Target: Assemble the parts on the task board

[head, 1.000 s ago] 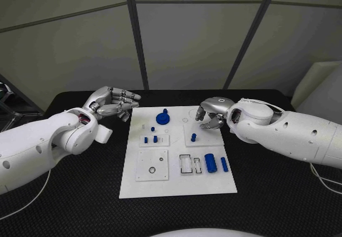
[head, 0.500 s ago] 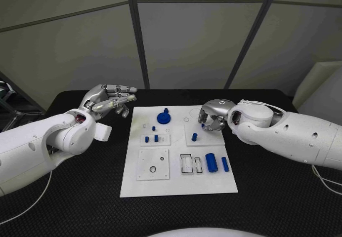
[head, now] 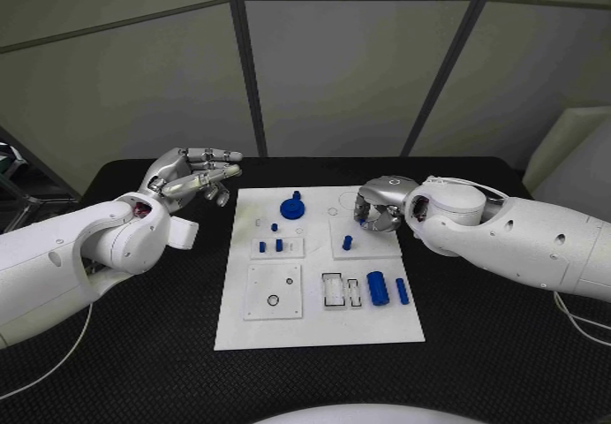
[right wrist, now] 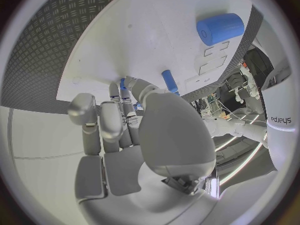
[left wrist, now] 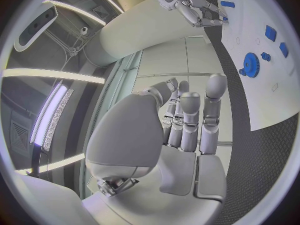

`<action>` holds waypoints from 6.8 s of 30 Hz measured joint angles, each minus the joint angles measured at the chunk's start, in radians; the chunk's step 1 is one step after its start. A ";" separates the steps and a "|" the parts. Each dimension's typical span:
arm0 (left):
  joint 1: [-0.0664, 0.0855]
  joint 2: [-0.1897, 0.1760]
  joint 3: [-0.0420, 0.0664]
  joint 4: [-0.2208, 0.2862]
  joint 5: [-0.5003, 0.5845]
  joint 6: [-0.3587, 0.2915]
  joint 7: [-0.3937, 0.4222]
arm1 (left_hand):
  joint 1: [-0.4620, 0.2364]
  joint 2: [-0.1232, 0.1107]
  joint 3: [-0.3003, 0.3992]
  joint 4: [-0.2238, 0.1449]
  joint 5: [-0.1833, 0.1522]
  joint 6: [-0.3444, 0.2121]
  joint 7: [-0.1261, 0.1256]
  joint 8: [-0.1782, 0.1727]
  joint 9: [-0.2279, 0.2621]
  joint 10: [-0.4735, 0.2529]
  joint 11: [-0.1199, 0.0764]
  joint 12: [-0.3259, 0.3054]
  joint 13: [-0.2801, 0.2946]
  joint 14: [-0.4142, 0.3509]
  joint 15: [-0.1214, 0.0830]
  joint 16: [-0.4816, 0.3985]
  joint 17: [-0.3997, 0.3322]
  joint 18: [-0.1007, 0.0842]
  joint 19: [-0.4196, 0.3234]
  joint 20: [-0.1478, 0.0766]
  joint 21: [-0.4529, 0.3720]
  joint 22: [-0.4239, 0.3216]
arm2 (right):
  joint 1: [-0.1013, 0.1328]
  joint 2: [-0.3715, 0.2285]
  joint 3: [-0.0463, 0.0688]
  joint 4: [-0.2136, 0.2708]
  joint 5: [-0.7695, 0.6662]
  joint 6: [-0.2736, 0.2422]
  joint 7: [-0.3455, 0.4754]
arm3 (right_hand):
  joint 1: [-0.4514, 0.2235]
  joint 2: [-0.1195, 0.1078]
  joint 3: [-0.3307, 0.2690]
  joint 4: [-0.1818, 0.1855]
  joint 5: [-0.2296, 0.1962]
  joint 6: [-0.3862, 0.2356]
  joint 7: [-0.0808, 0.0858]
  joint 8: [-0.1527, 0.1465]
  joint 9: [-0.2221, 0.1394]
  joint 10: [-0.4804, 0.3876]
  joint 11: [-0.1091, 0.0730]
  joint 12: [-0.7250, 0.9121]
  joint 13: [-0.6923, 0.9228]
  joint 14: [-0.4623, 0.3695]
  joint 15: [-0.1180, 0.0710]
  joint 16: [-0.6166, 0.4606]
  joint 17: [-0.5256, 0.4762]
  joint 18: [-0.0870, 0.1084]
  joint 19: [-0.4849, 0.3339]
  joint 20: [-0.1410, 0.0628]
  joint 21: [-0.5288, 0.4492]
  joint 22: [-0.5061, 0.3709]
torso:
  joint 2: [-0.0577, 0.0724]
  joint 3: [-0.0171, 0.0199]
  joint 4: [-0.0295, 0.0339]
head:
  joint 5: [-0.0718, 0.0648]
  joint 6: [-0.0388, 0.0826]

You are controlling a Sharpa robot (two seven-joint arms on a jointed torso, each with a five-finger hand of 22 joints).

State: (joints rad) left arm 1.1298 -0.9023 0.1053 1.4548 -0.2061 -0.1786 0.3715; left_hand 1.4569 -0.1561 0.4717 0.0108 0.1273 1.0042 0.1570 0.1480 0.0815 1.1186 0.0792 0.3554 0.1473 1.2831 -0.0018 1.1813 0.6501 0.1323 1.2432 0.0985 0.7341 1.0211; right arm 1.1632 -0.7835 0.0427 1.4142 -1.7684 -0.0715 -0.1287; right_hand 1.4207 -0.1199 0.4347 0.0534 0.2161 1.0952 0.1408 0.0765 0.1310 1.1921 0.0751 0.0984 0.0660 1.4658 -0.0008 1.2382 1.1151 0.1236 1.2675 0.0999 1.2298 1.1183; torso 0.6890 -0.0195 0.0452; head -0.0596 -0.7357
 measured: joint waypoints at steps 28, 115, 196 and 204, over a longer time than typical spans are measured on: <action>0.000 0.002 0.000 -0.016 0.005 -0.001 0.000 | -0.004 0.004 0.000 0.000 0.000 0.004 0.004 0.000 -0.001 -0.005 0.005 0.004 0.003 -0.003 0.004 0.000 -0.004 0.000 -0.004 -0.004 -0.004 -0.004 | -0.004 -0.016 0.000 0.031 -0.011 -0.008 -0.017 | 0.026 0.027 0.073 -0.065 -0.019 0.035 0.008 -0.003 0.011 0.044 0.005 -0.016 0.004 0.001 -0.001 0.045 0.025 -0.015 0.009 -0.002 0.049 0.061 | -0.002 0.0008 -0.0011 | -0.004 -0.007; 0.003 0.080 0.000 -0.051 0.007 0.015 -0.011 | -0.009 0.009 -0.007 -0.007 0.000 0.003 0.004 0.000 -0.003 -0.028 0.007 0.018 0.010 -0.011 0.004 -0.005 -0.019 -0.001 -0.014 0.000 -0.027 -0.015 | -0.103 0.145 -0.001 0.227 0.026 -0.006 -0.024 | 0.016 0.009 0.098 -0.088 0.003 0.036 0.009 -0.007 0.012 0.048 0.009 -0.027 0.005 0.001 -0.001 0.063 0.029 -0.015 0.016 -0.002 0.082 0.095 | -0.002 -0.0012 -0.0011 | 0.083 -0.041; 0.001 0.079 -0.002 -0.063 0.008 0.040 -0.024 | -0.009 0.009 -0.007 -0.007 0.000 0.003 0.004 0.000 -0.004 -0.035 0.007 0.023 0.012 -0.011 0.004 -0.005 -0.013 -0.001 -0.014 0.000 -0.027 -0.014 | -0.086 -0.147 0.069 0.371 0.075 -0.138 -0.075 | -0.050 -0.054 -0.028 -0.061 -0.007 -0.137 0.018 -0.013 -0.047 -0.171 0.037 0.020 0.000 0.001 0.024 0.018 -0.089 -0.015 -0.063 0.034 -0.019 -0.025 | -0.002 -0.0009 -0.0039 | 0.044 -0.006; 0.000 0.080 -0.003 -0.062 0.008 0.042 -0.024 | -0.009 0.009 -0.007 -0.007 0.000 0.003 0.003 0.000 -0.004 -0.035 0.007 0.023 0.011 -0.011 0.004 -0.005 -0.014 -0.001 -0.014 0.000 -0.027 -0.014 | -0.083 -0.169 0.070 0.362 0.057 -0.065 -0.123 | -0.047 -0.059 -0.078 -0.036 -0.013 -0.144 0.003 -0.013 -0.050 -0.194 0.036 0.032 0.000 0.001 0.024 0.007 -0.110 -0.015 -0.068 0.029 -0.045 -0.053 | -0.002 -0.0014 -0.0025 | 0.036 -0.005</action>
State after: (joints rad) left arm 1.1295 -0.8228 0.1025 1.3923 -0.1984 -0.1364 0.3471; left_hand 1.4478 -0.1471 0.4649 0.0040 0.1273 1.0076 0.1604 0.1480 0.0775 1.0833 0.0862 0.3787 0.1588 1.2724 0.0022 1.1765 0.6365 0.1317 1.2289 0.0985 0.7070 1.0069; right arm 1.0800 -0.9522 0.1126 1.7765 -1.7111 -0.1366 -0.2517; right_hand 1.3741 -0.1790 0.3572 0.0171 0.2031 0.9511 0.1441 0.0630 0.0808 0.9982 0.1107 0.1303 0.0658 1.4668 0.0234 1.2449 1.0051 0.1087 1.1992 0.1286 1.1844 1.0651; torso 0.6872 -0.0209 0.0427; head -0.0241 -0.7403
